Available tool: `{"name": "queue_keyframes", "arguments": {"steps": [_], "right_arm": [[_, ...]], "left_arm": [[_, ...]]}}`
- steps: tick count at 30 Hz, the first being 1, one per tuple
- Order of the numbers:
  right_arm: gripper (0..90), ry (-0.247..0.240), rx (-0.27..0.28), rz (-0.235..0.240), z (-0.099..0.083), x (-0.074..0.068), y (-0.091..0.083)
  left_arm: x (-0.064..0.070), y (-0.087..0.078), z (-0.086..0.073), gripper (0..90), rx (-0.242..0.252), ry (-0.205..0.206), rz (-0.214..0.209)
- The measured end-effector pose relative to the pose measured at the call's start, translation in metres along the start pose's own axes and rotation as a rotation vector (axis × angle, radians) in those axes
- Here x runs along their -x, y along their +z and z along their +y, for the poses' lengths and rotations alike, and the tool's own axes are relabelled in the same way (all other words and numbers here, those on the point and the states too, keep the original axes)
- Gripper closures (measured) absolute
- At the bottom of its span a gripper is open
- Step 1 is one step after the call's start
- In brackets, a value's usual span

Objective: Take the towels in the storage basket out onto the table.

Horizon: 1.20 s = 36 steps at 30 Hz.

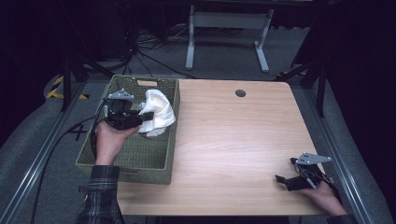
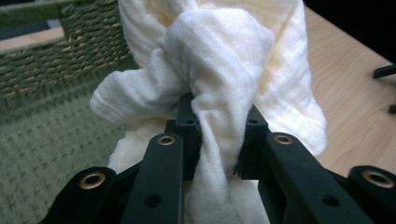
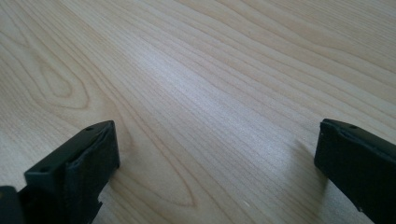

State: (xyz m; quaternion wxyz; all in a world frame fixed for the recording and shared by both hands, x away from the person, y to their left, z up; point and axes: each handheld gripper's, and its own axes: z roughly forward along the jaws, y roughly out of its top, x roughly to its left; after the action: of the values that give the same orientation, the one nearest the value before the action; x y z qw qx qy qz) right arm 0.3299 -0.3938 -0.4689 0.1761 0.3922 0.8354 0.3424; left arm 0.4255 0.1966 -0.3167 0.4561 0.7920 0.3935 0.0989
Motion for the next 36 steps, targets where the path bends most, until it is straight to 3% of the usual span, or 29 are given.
{"name": "queue_keyframes", "arguments": {"steps": [15, 21, 29, 36], "right_arm": [[0.4, -0.001, 0.000, 0.000, 0.000, 0.000, 0.000], [0.3, -0.001, 0.000, 0.000, 0.000, 0.000, 0.000], [0.3, -0.001, -0.002, 0.001, 0.000, 0.000, 0.000], [0.3, -0.001, -0.001, 0.002, 0.000, 0.000, 0.000]], "left_arm": [[0.041, 0.014, 0.026, 76.3, 0.051, 0.088, -0.124], [0.059, 0.024, 0.034, 76.4, 0.048, 0.118, -0.165], [0.093, 0.051, 0.043, 76.5, 0.040, 0.165, -0.241], [0.114, 0.080, 0.041, 76.6, 0.020, 0.177, -0.293]]}}
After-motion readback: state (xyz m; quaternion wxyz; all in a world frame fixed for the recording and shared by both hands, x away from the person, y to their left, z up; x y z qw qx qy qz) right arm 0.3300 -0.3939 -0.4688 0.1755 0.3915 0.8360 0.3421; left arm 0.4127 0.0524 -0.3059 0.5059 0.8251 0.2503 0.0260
